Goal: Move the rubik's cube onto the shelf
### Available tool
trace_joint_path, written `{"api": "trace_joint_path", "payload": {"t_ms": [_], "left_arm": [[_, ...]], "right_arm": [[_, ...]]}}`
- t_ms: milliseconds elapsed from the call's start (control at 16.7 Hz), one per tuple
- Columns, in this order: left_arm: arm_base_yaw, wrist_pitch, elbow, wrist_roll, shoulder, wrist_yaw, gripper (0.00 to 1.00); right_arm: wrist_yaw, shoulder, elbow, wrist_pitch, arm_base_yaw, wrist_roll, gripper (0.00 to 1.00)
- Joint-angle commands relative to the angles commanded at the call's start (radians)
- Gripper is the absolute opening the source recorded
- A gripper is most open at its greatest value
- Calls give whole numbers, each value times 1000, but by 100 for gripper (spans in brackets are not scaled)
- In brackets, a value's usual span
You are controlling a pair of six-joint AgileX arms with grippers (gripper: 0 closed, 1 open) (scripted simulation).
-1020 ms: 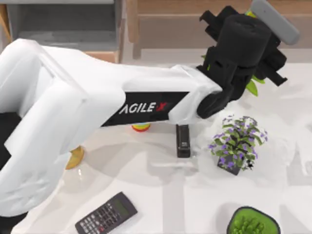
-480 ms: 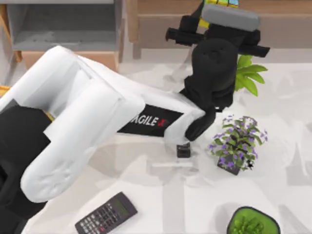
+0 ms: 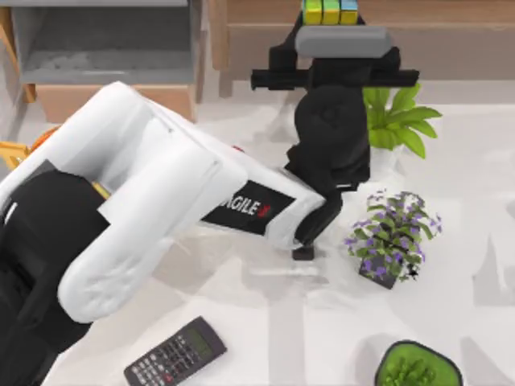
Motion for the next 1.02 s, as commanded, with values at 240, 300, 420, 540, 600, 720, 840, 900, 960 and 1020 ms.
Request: {"api": "trace_joint_path", "payload": {"t_ms": [240, 300, 420, 540, 600, 720, 840, 900, 960, 1020], "left_arm": [[-6, -2, 2, 3, -3, 1, 0], [-5, -4, 5, 2, -1, 1, 0], [6, -28, 36, -1, 14, 9, 0], [20, -64, 95, -6, 36, 23, 0], [27, -83, 129, -8, 48, 31, 0], [43, -120, 194, -14, 72, 48, 0], [57, -154, 245, -20, 95, 62, 0], [64, -170, 269, -23, 106, 68, 0], [71, -187, 296, -27, 119, 75, 0], [79, -206, 329, -31, 133, 82, 0]], "right_arm": [[0, 0, 0, 0, 0, 0, 100], [0, 0, 0, 0, 0, 0, 100], [0, 0, 0, 0, 0, 0, 100], [0, 0, 0, 0, 0, 0, 100], [0, 0, 0, 0, 0, 0, 100], [0, 0, 0, 0, 0, 0, 100], [0, 0, 0, 0, 0, 0, 100], [0, 0, 0, 0, 0, 0, 100], [0, 0, 0, 0, 0, 0, 100], [0, 0, 0, 0, 0, 0, 100]]}}
